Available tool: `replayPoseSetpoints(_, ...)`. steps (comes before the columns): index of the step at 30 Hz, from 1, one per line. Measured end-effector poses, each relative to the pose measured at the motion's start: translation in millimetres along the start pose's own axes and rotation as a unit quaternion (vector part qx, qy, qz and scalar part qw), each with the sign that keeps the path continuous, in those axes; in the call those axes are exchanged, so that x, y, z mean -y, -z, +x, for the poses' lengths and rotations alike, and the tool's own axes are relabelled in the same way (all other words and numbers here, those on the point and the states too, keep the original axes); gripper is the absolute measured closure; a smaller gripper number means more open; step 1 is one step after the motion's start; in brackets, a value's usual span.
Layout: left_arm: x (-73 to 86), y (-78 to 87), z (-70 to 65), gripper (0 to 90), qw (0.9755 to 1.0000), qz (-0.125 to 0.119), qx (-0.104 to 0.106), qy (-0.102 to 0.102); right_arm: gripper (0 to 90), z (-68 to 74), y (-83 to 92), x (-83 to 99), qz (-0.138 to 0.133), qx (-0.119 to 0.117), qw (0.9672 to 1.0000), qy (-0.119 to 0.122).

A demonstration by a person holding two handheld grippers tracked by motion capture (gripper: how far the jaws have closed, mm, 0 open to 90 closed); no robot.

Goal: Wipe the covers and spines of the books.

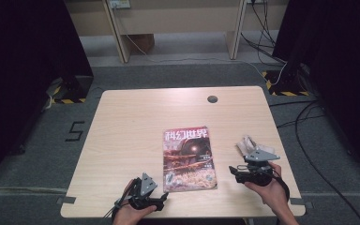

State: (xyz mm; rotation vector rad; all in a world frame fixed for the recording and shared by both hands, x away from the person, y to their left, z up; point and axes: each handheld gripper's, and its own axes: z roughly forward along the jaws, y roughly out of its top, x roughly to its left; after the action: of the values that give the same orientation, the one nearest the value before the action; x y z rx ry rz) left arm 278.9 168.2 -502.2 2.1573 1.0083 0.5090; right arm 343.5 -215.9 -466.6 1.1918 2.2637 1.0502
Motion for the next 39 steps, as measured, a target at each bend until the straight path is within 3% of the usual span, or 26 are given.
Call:
replayPoseSetpoints(10, 3.7, 3.0, 2.0, 19.1, 1.0, 0.006, -0.001, 0.001, 28.7, -25.7, 20.6, -3.8, -0.026, 0.032, 0.9989, -0.021)
replayPoseSetpoints(17, 4.0, 1.2, 0.5, 19.1, 0.9999, 0.009, -0.003, -0.009, 33.9, -44.5, 33.1, -1.4, -0.026, 0.075, 0.9966, -0.022)
replayPoseSetpoints(25, 3.3, -0.7, -0.2, 19.0, 0.9998, 0.012, -0.004, -0.013, 37.1, -62.8, 23.1, 12.7, 0.003, 0.096, 0.9945, -0.041)
replayPoseSetpoints(30, 3.5, -0.5, 1.9, 18.9, 0.9999, 0.013, -0.005, -0.008, 39.4, -69.4, 18.8, 18.2, 0.013, 0.097, 0.9941, -0.045)
replayPoseSetpoints(32, 3.0, -0.6, 1.8, 18.9, 0.9999, 0.012, -0.005, -0.008, 44.3, -71.6, 16.6, 20.6, 0.016, 0.092, 0.9945, -0.049)
replayPoseSetpoints(39, 2.9, -2.5, 0.0, 18.9, 0.9998, 0.015, -0.002, -0.014, 54.5, -74.3, 6.0, 22.8, 0.035, 0.091, 0.9949, -0.027)
